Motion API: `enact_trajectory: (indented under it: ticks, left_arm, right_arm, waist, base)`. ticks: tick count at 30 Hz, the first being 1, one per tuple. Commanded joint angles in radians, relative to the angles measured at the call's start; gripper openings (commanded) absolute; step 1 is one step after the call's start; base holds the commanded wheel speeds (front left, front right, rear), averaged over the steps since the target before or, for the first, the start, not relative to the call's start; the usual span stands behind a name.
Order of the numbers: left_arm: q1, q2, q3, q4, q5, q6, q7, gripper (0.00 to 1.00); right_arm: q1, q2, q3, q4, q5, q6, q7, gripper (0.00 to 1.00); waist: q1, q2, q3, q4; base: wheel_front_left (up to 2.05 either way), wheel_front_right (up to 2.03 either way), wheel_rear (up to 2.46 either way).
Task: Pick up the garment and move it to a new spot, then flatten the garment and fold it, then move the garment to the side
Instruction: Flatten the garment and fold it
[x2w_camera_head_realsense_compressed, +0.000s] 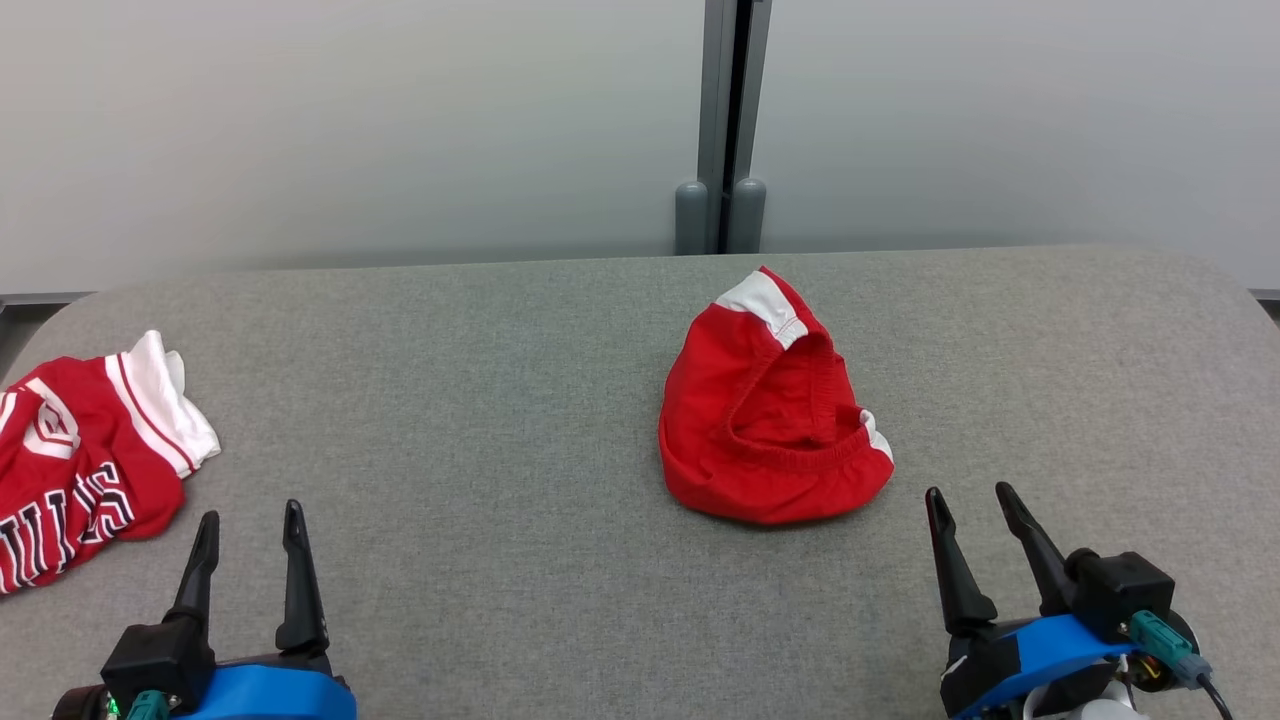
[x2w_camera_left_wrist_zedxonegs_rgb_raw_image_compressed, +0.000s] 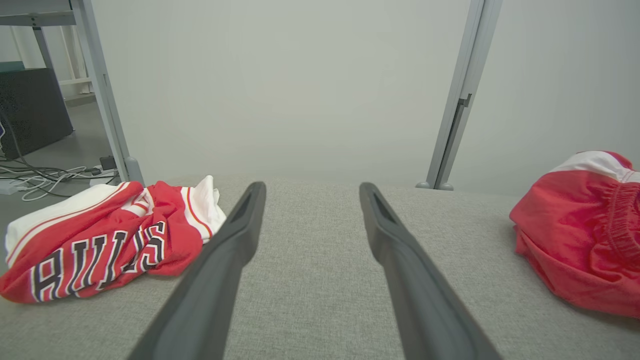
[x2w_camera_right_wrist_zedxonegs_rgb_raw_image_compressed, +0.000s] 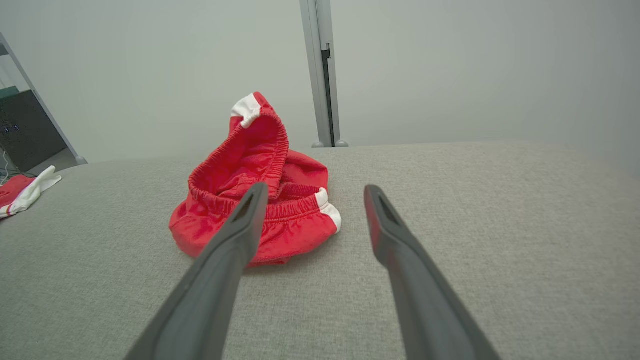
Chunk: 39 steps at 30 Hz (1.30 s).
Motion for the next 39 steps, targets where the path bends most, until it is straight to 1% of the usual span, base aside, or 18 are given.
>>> enact_trajectory:
  ticks: [1,13,17,20,24,27,32,39]
  left_arm:
    - [0.001,-0.002,0.001,0.001,0.01,-0.003,-0.003,1.0]
    - [-0.008,0.002,0.019,0.024,0.018,-0.016,-0.003,1.0]
    - [-0.014,-0.003,0.02,0.025,0.025,-0.018,-0.003,1.0]
    - [-0.02,-0.007,0.017,0.02,0.027,-0.018,-0.003,1.0]
    - [-0.026,-0.013,0.003,0.012,0.031,-0.02,-0.003,1.0]
    - [-0.04,-0.007,0.003,0.02,0.023,-0.027,-0.003,1.0]
    - [-0.064,-0.008,-0.007,0.018,0.023,-0.034,-0.003,1.0]
    - [-0.1,-0.013,-0.016,0.003,0.024,-0.043,-0.003,1.0]
  right_arm:
    - [0.0,-0.005,0.0,0.004,0.001,0.0,-0.003,1.0]
    - [-0.005,-0.005,-0.001,0.014,-0.002,0.0,-0.003,1.0]
    - [-0.052,-0.005,-0.005,0.028,-0.027,0.0,-0.003,1.0]
    - [-0.116,-0.005,0.0,0.049,-0.064,0.0,-0.003,1.0]
    - [-0.227,-0.008,-0.008,0.117,-0.132,0.0,0.014,1.0]
    - [-0.304,-0.017,-0.024,0.175,-0.164,0.0,0.026,1.0]
    - [-0.413,-0.047,-0.044,0.285,-0.182,0.0,0.038,1.0]
    - [-0.509,-0.081,-0.064,0.492,-0.199,0.0,0.047,1.0]
  waist:
    - [0.0,0.0,-0.001,0.0]
    - [0.0,0.0,-0.011,-0.001]
    - [0.0,0.0,-0.011,0.004]
    - [0.0,0.0,-0.005,0.009]
    - [0.0,0.0,0.009,0.025]
    - [0.0,0.0,0.026,0.042]
    - [0.0,0.0,0.069,0.076]
    - [0.0,0.0,0.139,0.11]
  base:
    - [0.0,0.0,0.0]
    - [0.0,0.0,0.0]
    - [0.0,0.0,0.0]
    - [0.0,0.0,0.0]
    - [0.0,0.0,0.0]
    - [0.0,0.0,0.0]
    - [0.0,0.0,0.0]
    - [0.0,0.0,0.0]
